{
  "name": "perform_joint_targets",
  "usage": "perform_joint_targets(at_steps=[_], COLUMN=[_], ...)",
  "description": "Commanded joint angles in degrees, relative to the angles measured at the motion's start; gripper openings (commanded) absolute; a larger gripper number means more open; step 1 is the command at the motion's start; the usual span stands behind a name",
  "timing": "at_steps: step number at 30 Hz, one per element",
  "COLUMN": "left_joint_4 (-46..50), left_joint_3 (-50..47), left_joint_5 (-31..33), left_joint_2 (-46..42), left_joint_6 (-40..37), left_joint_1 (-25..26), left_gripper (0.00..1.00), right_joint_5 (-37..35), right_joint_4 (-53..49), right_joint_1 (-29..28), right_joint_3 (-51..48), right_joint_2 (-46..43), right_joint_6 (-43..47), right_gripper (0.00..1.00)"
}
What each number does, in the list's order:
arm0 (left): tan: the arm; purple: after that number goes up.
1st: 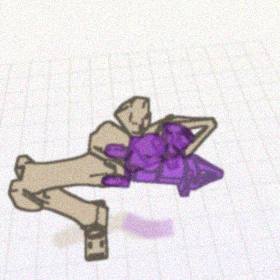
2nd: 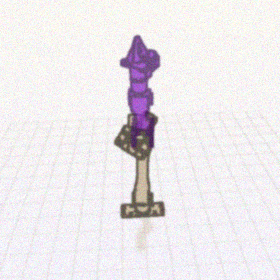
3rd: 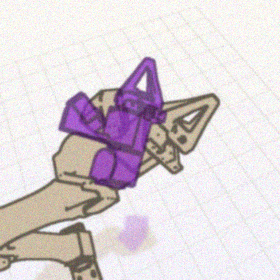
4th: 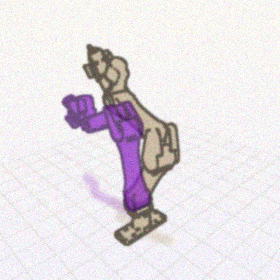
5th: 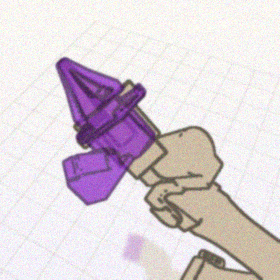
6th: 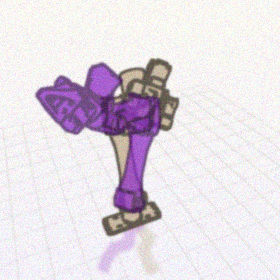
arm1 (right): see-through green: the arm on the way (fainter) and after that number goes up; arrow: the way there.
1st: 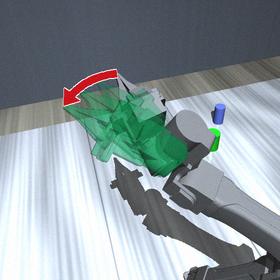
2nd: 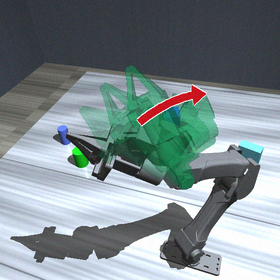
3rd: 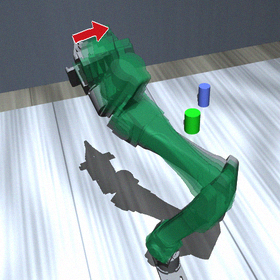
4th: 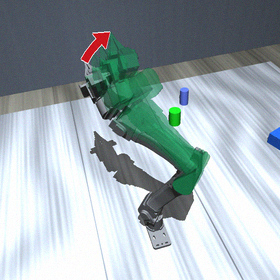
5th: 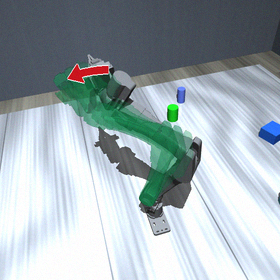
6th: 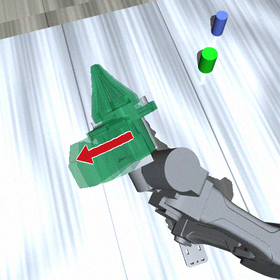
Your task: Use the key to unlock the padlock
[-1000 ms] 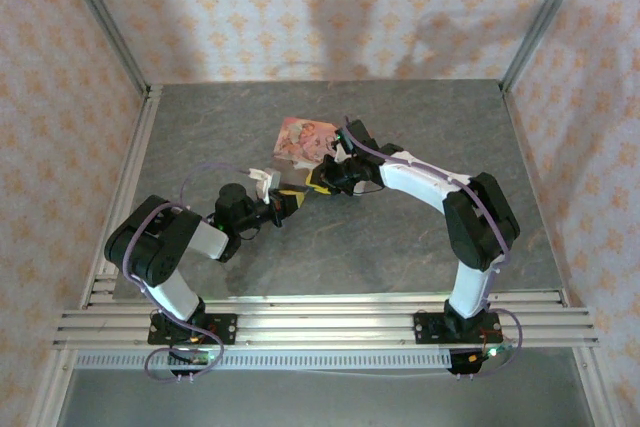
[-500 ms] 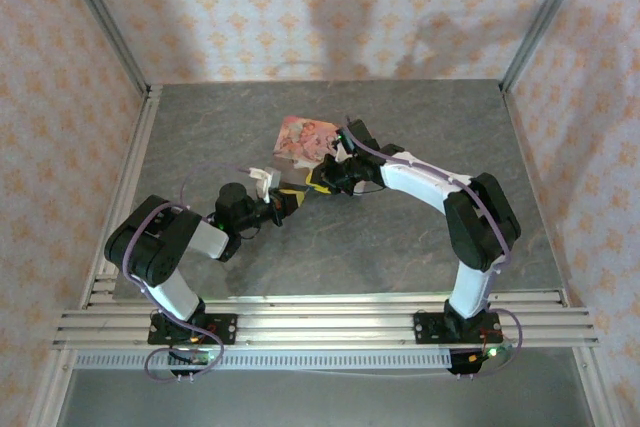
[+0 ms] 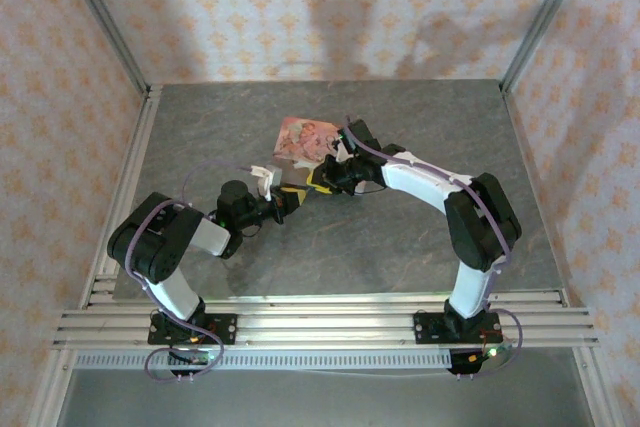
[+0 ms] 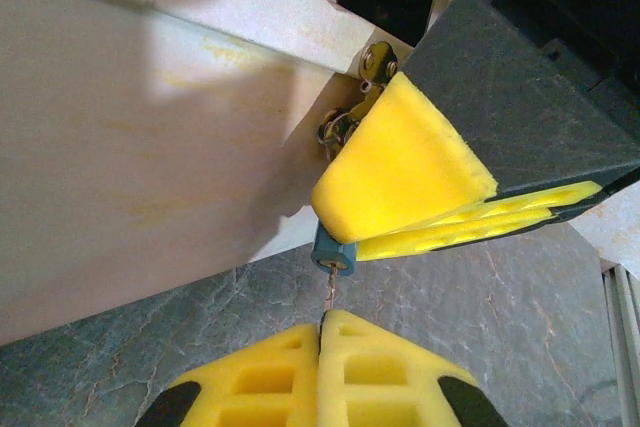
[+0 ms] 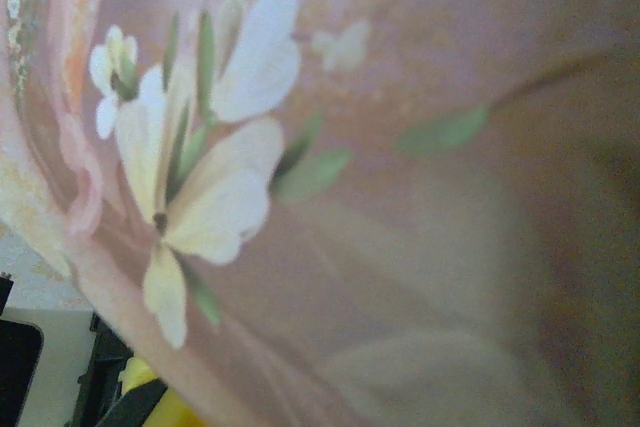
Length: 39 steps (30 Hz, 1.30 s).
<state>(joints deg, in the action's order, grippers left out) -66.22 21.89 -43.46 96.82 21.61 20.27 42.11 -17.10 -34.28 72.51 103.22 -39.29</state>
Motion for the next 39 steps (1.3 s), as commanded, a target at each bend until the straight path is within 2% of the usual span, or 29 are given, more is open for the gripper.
perform_joint_targets(at_steps=[1, 13, 20, 31, 34, 39], left_joint_4=[-3.2, -6.5, -6.8, -8.1, -8.6, -7.0], left_joint_3=[2.7, 4.2, 4.1, 4.2, 5.1, 2.7], left_joint_5=[-1.7, -5.4, -6.7, -5.6, -5.9, -2.0], left_joint_2=[0.2, 3.1, 4.2, 4.0, 3.8, -0.1], left_joint_6=[0.6, 7.5, 8.6, 8.7, 11.3, 9.3], left_joint_1=[0.3, 0.2, 0.0, 0.1, 0.0, 0.3], left_gripper=[0.00, 0.00, 0.00, 0.00, 0.00, 0.00], right_joint_5=[6.7, 7.8, 6.7, 7.6, 7.6, 6.4], right_joint_4=[-1.7, -0.5, 0.2, 2.1, 2.2, 1.6], right_joint_1=[-0.7, -0.7, -0.7, -0.7, -0.7, -0.7], right_joint_3=[-1.3, -2.5, -3.4, -4.3, -4.8, -5.1], right_joint_2=[-1.7, -1.3, -1.3, -1.8, -2.0, -2.1], right_joint_6=[1.4, 4.4, 4.4, 2.6, 2.2, 0.4], right_gripper=[0.00, 0.00, 0.00, 0.00, 0.00, 0.00])
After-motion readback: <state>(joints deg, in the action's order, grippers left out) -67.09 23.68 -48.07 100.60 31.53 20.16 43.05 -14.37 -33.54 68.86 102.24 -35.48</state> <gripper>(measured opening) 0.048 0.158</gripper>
